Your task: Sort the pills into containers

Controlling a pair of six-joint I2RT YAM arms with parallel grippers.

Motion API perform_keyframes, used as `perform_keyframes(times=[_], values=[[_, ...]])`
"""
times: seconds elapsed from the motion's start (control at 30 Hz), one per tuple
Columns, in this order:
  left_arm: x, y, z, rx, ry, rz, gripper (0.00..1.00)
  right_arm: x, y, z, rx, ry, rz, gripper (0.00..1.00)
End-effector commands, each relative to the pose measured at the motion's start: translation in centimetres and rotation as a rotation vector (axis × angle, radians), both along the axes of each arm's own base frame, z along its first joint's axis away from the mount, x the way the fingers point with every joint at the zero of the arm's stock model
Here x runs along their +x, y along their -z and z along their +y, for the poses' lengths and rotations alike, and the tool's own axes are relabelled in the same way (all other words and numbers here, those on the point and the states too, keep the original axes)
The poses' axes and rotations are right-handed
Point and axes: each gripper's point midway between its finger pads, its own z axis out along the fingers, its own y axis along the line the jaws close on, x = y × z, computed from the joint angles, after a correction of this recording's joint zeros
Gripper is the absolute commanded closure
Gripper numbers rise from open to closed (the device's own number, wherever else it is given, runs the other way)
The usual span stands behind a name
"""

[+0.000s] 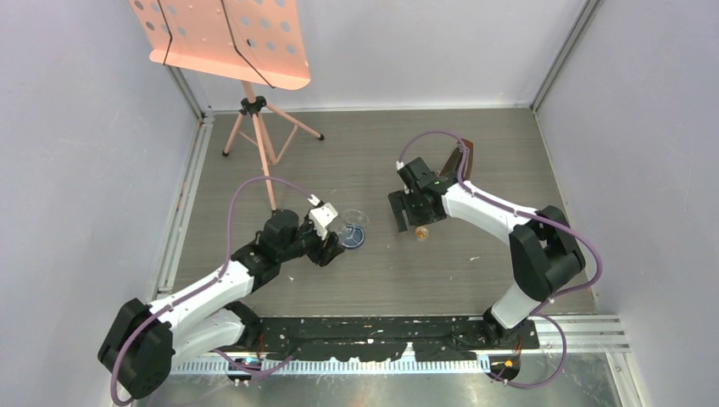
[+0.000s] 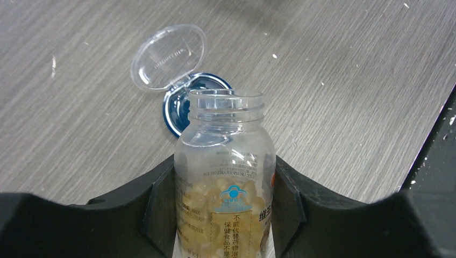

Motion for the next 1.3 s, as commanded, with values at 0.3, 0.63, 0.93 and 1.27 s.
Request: perform_keyframes(times=[0.3, 0.63, 0.93, 1.27], values=[[0.3, 1.2, -1.3, -0.041, -0.108, 0.159, 1.0, -0.1, -6.6, 5.2, 0.358, -0.091, -0.098, 0.3], [-0.2, 3.4, -1.0, 0.11, -0.139, 0.29, 1.0, -0.3, -6.9, 4.2, 0.352, -0.046, -0.124, 0.3], [-0.1, 3.7, -1.3, 0.225, -0.152, 0.404, 1.0, -0.8, -6.0, 1.9, 0.363, 0.007, -0.06, 0.3], [0.1, 4.2, -1.4, 0.324, -0.16, 0.466, 1.0, -0.8, -5.8, 1.2, 0.382, 0.016, -0.052, 0.3]])
